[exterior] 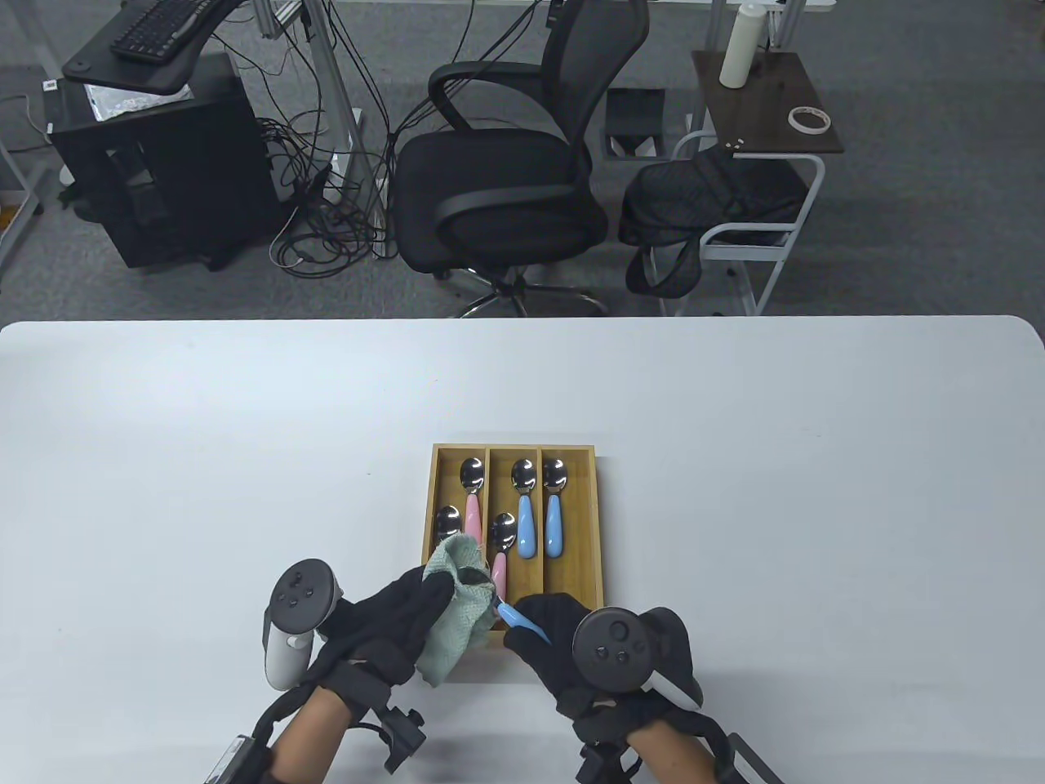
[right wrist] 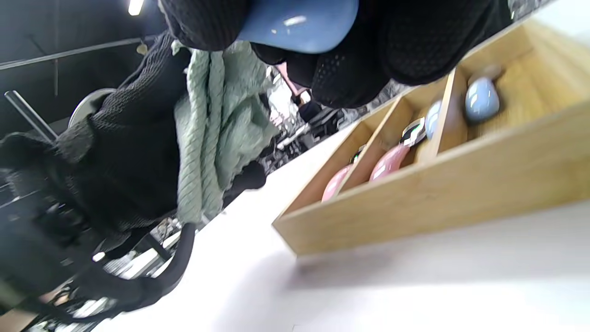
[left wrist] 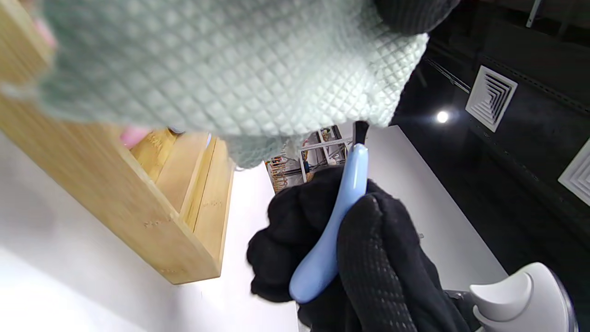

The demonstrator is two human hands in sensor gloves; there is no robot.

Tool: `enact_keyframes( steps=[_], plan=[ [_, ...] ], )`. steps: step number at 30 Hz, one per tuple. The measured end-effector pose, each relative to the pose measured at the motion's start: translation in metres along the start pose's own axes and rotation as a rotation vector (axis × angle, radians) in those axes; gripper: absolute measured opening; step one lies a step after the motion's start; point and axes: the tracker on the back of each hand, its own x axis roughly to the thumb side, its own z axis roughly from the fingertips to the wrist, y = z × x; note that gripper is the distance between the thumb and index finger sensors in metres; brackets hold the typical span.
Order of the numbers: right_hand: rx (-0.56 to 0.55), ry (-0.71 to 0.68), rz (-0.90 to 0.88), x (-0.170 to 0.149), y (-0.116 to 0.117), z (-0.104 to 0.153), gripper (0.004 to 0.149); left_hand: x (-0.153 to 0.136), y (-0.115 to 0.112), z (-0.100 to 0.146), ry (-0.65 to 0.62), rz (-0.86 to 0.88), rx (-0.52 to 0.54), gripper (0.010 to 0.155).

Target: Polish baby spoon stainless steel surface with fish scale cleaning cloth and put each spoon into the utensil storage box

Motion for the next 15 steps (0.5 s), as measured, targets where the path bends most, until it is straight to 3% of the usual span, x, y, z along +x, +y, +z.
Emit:
enact_keyframes(
  steps=[4, 7, 9, 15],
  plan=[
    [0.068, 0.002, -0.004, 0.002, 0.01, 0.004, 0.044, 0.003, -0.01, 0.0, -0.01, -0.057, -0.021, 0.057],
    [0.006, 0.002, 0.063, 0.005, 0.006, 0.007, 0.044, 0.003, -0.012, 0.001, -0.024, -0.078, 0.017, 0.057],
    [-0.03, 0.01, 0.044, 0.004, 0.003, 0.008, 0.045, 0.001, -0.012, 0.0, -0.021, -0.032, 0.01, 0.057],
    [0.022, -0.038, -0.005, 0.004, 0.005, 0.009, 0.044, -0.002, -0.011, -0.001, -0.009, 0.113, -0.031, 0.056]
  ],
)
